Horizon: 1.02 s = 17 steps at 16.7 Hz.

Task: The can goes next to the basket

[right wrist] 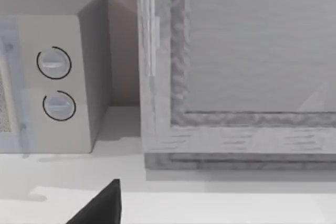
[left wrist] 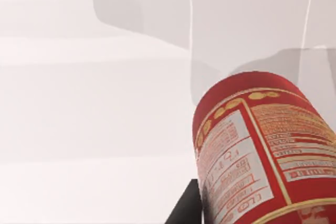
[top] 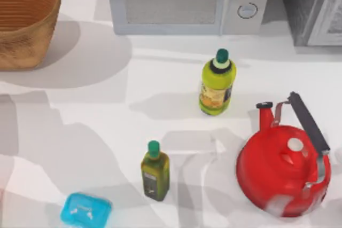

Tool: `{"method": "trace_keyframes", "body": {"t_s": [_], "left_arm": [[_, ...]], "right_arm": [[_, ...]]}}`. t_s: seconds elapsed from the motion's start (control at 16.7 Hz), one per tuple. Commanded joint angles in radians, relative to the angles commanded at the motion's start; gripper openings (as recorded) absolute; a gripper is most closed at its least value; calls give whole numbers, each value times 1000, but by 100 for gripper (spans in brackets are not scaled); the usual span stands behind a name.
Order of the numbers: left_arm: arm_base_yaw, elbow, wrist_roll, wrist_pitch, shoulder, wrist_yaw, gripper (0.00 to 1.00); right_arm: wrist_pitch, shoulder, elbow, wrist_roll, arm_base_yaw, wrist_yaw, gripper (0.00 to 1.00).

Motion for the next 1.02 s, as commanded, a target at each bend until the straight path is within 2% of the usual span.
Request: {"method": "trace_keyframes", "body": {"t_s": [0.72,1.02], "left_arm": [[0,0,0,0,0,0,98],[0,0,0,0,0,0,100]], "right_arm": [[0,0,0,0,0,0,100],[0,0,0,0,0,0,100]]}}
